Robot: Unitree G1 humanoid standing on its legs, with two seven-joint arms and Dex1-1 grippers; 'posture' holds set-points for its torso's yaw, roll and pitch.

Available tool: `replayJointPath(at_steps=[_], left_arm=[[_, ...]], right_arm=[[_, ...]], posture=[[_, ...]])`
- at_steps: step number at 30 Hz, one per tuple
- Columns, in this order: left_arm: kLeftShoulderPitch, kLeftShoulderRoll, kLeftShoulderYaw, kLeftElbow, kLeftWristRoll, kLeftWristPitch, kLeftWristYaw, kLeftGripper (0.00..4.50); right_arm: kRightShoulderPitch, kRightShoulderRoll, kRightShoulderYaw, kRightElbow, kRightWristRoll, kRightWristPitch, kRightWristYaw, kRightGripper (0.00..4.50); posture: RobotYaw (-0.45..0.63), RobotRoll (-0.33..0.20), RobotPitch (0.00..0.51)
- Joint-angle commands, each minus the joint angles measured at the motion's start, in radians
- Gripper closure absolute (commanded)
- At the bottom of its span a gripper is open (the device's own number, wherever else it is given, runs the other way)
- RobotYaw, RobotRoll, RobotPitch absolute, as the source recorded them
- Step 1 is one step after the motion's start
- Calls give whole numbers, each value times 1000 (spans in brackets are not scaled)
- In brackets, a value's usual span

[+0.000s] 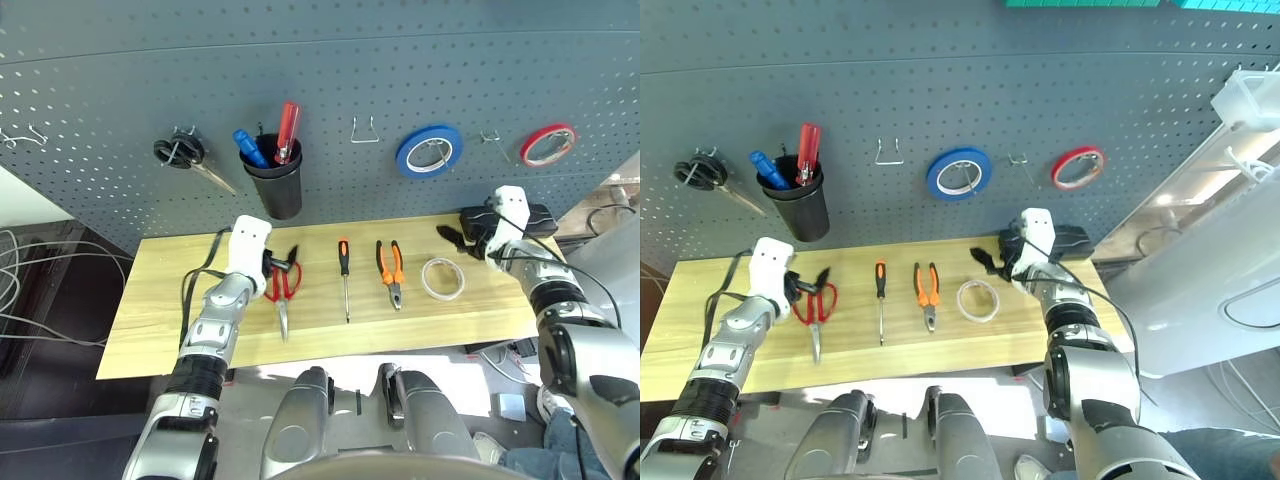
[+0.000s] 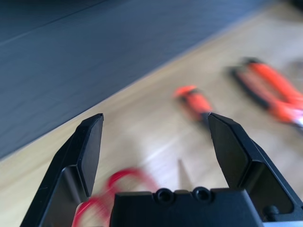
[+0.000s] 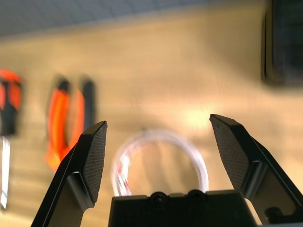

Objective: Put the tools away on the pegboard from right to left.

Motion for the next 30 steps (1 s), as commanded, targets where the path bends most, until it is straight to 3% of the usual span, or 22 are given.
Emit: replayJointPath(at_steps=[1,7,20,30], left_arm=[[-31,4,-97,-20,45,5,-79,0],[-83,-12,-217,11,104,-14,-152,0],[-60,-3,-235,-5,123,-62,-194,0],[-64,-3,-232,19,130,-95,-196,0]], right_arm=[[27,5,56,-65,-42,119,-34,25],[20,12,118,-58,-99,174,-84,25],[-2,41,84,59,-104,165,-243,25],[-10,27,50,130,-99,59,-279,3446]], posture=[[48,0,183],[61,0,189],[86,0,200],[71,0,194]])
